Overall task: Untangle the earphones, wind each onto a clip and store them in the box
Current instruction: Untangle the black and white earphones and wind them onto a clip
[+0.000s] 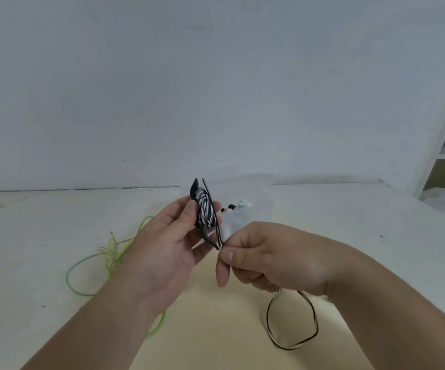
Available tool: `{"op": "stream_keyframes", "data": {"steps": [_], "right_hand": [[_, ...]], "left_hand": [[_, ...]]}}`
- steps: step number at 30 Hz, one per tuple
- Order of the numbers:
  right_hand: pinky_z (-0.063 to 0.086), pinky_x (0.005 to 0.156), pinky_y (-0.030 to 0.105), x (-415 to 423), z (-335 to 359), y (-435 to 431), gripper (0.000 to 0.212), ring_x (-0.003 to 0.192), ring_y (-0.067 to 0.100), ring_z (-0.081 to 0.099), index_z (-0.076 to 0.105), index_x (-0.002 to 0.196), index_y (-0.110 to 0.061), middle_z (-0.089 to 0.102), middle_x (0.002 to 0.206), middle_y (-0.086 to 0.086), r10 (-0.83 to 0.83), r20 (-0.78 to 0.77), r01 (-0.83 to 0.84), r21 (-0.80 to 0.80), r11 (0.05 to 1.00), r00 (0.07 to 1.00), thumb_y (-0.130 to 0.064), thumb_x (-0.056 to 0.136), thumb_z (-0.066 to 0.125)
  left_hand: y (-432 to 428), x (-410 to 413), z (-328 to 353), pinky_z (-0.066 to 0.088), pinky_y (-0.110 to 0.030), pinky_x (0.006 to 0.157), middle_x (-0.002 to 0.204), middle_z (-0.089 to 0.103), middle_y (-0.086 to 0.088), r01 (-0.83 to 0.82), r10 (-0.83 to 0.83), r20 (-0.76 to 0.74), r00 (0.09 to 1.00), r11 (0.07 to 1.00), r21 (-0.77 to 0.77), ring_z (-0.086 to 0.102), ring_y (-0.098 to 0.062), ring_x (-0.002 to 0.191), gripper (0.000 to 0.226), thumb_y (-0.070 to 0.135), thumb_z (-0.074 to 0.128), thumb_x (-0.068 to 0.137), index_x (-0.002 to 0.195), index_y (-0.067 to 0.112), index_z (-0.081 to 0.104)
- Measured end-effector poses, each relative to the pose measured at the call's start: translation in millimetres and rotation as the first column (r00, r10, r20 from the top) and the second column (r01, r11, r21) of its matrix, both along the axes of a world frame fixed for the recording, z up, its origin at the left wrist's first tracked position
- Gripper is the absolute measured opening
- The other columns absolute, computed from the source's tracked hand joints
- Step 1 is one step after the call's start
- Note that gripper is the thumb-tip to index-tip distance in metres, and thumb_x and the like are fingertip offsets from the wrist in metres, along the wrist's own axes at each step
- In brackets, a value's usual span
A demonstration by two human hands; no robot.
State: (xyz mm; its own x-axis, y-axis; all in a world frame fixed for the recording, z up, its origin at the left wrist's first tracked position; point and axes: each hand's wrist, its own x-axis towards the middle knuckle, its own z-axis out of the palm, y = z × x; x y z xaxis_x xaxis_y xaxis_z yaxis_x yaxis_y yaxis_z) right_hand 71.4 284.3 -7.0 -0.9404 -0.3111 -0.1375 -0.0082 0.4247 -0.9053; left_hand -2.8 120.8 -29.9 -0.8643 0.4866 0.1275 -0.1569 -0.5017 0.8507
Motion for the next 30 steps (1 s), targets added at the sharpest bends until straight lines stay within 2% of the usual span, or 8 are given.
{"op": "stream_keyframes", "data": {"steps": [3,6,11,15,18,21,27,30], "right_hand": [[0.016,0.050,0.030,4,6,1,0.031,0.052,0.014,0.022,0.070,0.095,-0.005,0.033,0.058,-0.006,0.067,-0.015,-0.067,0.015,0.998,0.998,-0.021,0.106,0.046],[0.022,0.046,0.025,6,13,7,0.029,0.049,0.013,0.027,0.071,0.090,-0.003,0.036,0.057,-0.005,0.025,-0.112,-0.021,0.041,0.999,0.993,-0.024,0.102,0.055],[0.020,0.044,0.024,7,22,18,0.027,0.047,0.013,0.024,0.070,0.077,-0.009,0.034,0.053,-0.005,-0.118,-0.206,0.105,-0.071,0.992,0.971,-0.027,0.094,0.059],[0.014,0.049,0.029,6,25,26,0.030,0.049,0.016,0.019,0.069,0.070,-0.009,0.031,0.051,-0.005,-0.326,-0.249,0.270,-0.234,0.934,0.912,-0.018,0.098,0.059],[0.015,0.057,0.043,3,22,26,0.031,0.057,0.026,0.021,0.067,0.073,-0.006,0.030,0.055,0.002,-0.447,-0.306,0.395,-0.218,0.892,0.841,-0.020,0.099,0.058],[0.015,0.056,0.040,0,17,24,0.031,0.055,0.025,0.023,0.065,0.073,-0.005,0.032,0.053,-0.001,-0.495,-0.328,0.463,-0.174,0.869,0.805,-0.022,0.098,0.059],[0.021,0.046,0.026,-7,8,21,0.034,0.044,0.015,0.026,0.065,0.073,-0.008,0.038,0.047,-0.009,-0.502,-0.215,0.492,-0.102,0.865,0.838,-0.027,0.100,0.056],[0.020,0.046,0.026,-8,2,11,0.040,0.042,0.011,0.027,0.064,0.067,-0.018,0.037,0.050,-0.007,-0.390,-0.139,0.391,-0.025,0.920,0.910,-0.029,0.103,0.051]], "left_hand": [[-1,0,0,0.057,-0.031,0.065,0.099,0.073,-0.010,-0.035,0.034,-0.005,0.999,0.998,-0.046,0.067,-0.019,0.079,0.023,0.022,0.057,0.087,0.104,0.009,0.065],[1,3,-3,0.057,-0.031,0.061,0.092,0.071,-0.016,-0.131,0.078,-0.216,0.973,0.961,-0.242,0.068,-0.023,0.075,0.016,0.013,0.053,0.099,0.104,0.005,0.065],[4,6,-8,0.061,-0.047,0.076,0.088,0.071,-0.009,-0.226,-0.012,-0.482,0.876,0.872,-0.434,0.068,-0.031,0.078,0.012,0.007,0.056,0.098,0.099,0.011,0.068],[3,10,-8,0.059,-0.032,0.067,0.085,0.070,-0.001,-0.098,-0.099,-0.403,0.910,0.892,-0.442,0.066,-0.016,0.078,0.015,0.003,0.054,0.098,0.102,0.008,0.068],[3,14,-6,0.057,-0.028,0.067,0.091,0.072,-0.006,-0.003,-0.165,-0.363,0.917,0.908,-0.420,0.069,-0.019,0.085,0.014,0.008,0.057,0.095,0.098,0.011,0.070],[2,16,-3,0.057,-0.029,0.068,0.103,0.072,-0.015,0.076,-0.228,-0.343,0.911,0.912,-0.403,0.071,-0.022,0.090,0.016,0.023,0.061,0.084,0.093,0.020,0.073],[3,12,-5,0.058,-0.038,0.073,0.103,0.072,-0.015,0.081,-0.160,-0.279,0.947,0.958,-0.274,0.068,-0.022,0.090,0.018,0.023,0.064,0.087,0.100,0.015,0.074],[3,10,-3,0.054,-0.029,0.076,0.096,0.072,-0.012,0.051,-0.099,-0.258,0.961,0.981,-0.185,0.066,-0.022,0.089,0.027,0.021,0.066,0.089,0.112,0.006,0.070]]}}
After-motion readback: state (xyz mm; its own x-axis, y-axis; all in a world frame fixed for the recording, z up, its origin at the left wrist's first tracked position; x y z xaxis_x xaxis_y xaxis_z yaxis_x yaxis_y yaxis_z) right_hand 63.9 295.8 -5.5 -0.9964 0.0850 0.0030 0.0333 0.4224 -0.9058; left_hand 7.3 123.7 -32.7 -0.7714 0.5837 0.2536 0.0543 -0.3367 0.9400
